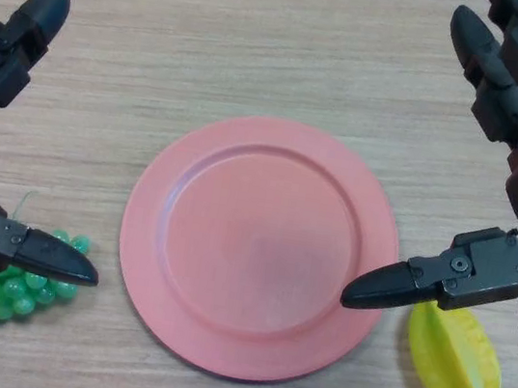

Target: Pick up the green grapes and place it on the plate

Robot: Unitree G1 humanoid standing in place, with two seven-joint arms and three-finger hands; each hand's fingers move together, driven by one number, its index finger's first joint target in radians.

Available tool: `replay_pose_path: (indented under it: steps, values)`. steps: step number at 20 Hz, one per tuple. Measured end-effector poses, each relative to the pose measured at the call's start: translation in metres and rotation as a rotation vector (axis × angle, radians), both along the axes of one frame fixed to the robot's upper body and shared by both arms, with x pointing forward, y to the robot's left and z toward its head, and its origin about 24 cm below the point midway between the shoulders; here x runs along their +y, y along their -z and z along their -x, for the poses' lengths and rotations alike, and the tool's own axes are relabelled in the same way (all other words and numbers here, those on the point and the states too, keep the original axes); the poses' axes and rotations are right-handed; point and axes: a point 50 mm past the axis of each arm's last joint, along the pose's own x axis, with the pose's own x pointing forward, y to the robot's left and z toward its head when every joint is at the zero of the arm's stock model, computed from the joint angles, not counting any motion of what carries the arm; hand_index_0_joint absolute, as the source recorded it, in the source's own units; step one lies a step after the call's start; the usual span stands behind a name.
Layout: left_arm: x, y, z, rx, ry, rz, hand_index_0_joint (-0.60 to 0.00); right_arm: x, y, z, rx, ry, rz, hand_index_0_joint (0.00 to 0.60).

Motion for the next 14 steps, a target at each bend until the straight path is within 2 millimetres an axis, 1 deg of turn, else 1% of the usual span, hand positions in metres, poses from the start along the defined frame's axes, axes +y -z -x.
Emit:
replay_pose_path:
  steps: [6,8,10,12,13,14]
  values:
    - [0.001,0.002,0.001,0.010,-0.001,0.005,0.000,0.000,0.001,0.000,0.006,0.000,0.003,0.000]
    - [0.005,0.006,-0.001,0.034,-0.003,0.011,0.000,-0.001,0.001,0.000,0.005,0.004,0.023,0.000]
    - [0.010,0.015,-0.002,0.066,0.004,0.006,0.000,-0.002,0.001,0.000,0.003,0.016,0.023,0.000]
    - [0.024,0.021,-0.002,-0.003,-0.069,-0.131,0.000,-0.002,0.001,0.000,0.004,0.018,0.019,0.000]
    - [0.032,0.026,-0.002,-0.038,-0.144,-0.198,0.000,-0.001,0.001,0.000,0.004,0.020,0.021,0.000]
    - [0.036,0.031,-0.002,-0.053,-0.174,-0.261,0.000,0.000,0.002,0.000,0.005,0.016,0.023,0.000]
